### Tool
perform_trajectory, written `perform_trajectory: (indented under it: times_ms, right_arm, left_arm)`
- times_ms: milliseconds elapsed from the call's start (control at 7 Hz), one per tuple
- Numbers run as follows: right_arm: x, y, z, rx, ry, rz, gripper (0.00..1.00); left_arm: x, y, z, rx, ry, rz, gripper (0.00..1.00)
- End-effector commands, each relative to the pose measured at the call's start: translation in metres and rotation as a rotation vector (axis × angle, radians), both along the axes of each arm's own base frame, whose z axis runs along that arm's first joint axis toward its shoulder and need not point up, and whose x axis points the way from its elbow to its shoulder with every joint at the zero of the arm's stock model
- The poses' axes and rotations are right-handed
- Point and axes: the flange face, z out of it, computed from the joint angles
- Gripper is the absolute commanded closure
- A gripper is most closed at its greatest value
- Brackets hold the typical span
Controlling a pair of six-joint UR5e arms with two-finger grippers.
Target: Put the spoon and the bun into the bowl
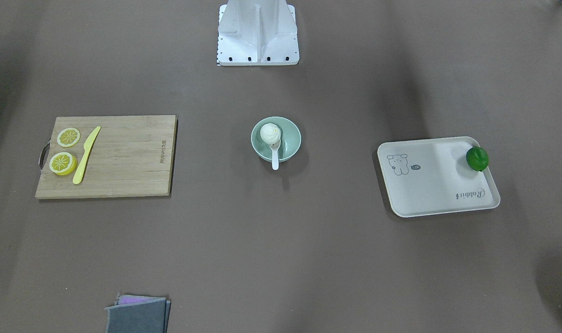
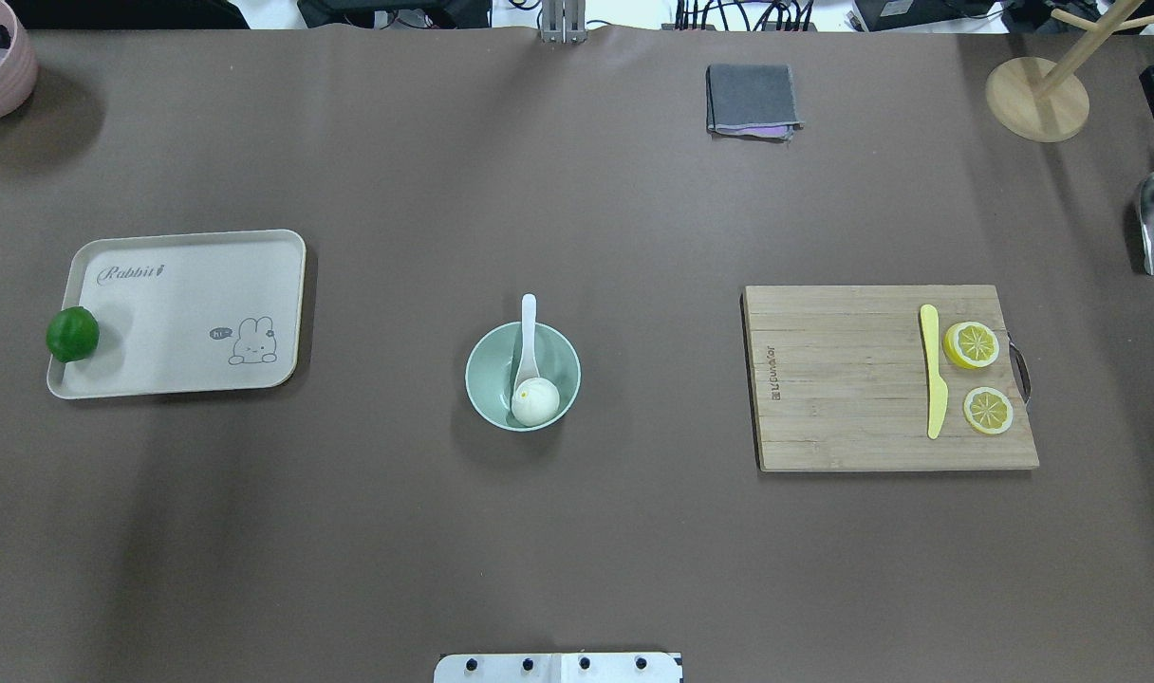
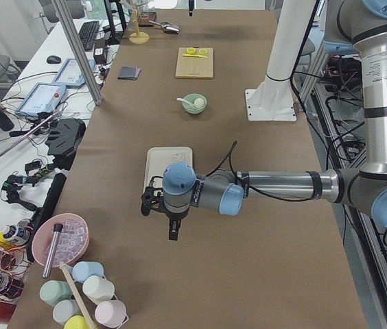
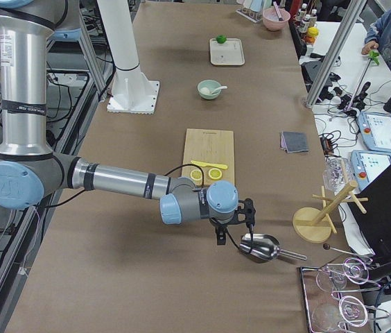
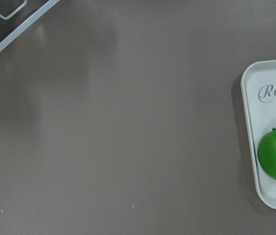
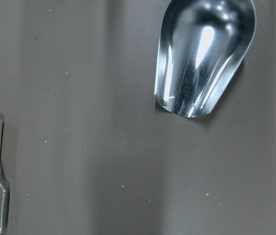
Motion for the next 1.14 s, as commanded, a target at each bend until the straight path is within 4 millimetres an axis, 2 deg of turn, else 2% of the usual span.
perform_trajectory:
  times_ms: [0, 1000]
  right_arm:
    - [0.0, 0.0, 0.001, -0.004, 0.002, -0.001, 0.0]
    - [0.002, 0.006, 0.01, -0.017, 0.022, 0.003, 0.0]
  left_arm:
    - [-0.001, 0.002, 0.0, 0.001, -0.003, -0.001, 0.02]
    - [0.006, -0.007, -0.02, 0.142, 0.009, 0.013, 0.02]
